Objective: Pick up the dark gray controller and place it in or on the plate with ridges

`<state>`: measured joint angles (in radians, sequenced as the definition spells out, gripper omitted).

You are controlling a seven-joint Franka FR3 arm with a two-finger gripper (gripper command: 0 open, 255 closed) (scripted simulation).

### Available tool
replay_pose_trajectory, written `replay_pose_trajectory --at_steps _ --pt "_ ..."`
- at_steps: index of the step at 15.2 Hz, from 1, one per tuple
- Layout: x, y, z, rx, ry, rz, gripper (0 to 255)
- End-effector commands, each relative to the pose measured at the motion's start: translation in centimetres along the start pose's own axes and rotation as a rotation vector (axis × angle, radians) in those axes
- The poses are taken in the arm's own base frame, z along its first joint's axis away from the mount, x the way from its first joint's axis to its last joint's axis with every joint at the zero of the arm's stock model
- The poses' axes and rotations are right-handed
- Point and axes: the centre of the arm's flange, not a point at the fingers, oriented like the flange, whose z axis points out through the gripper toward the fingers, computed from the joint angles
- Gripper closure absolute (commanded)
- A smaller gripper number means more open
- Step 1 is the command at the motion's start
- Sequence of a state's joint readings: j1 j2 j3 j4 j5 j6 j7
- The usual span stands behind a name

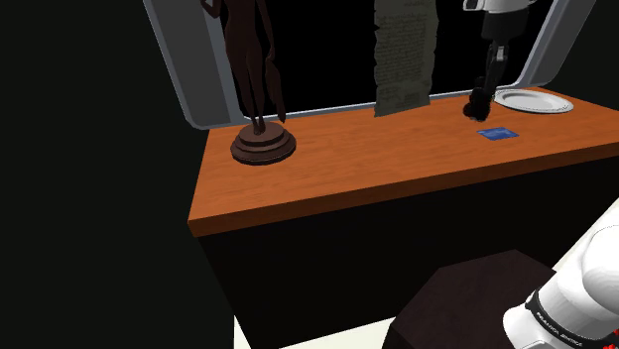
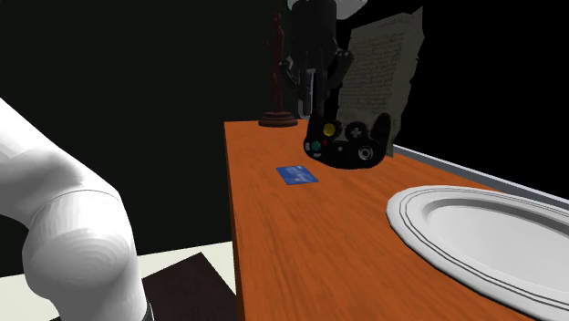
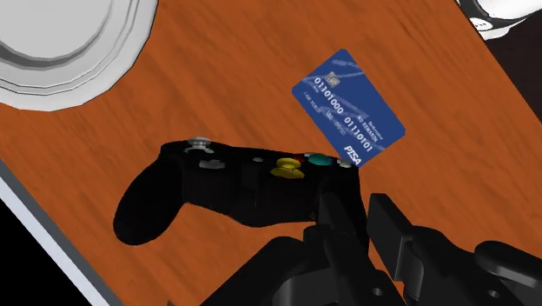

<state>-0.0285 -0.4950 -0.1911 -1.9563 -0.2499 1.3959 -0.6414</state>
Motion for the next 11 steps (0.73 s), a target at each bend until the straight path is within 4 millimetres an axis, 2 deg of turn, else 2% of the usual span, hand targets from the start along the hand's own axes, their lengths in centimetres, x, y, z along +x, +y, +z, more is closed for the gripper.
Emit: replay_pose_trajectory --at_steps 1,4,10,11 --pt "-0.3 0.0 -1.1 0.000 0.000 0.000 255" --pt "-0.5 0.1 -2.4 0.000 0.000 0.000 255" --pt "-6.0 5.7 -1.6 0.000 0.000 0.000 255" --pt "-5.3 4.7 -1.8 0.000 0.001 0.001 255"
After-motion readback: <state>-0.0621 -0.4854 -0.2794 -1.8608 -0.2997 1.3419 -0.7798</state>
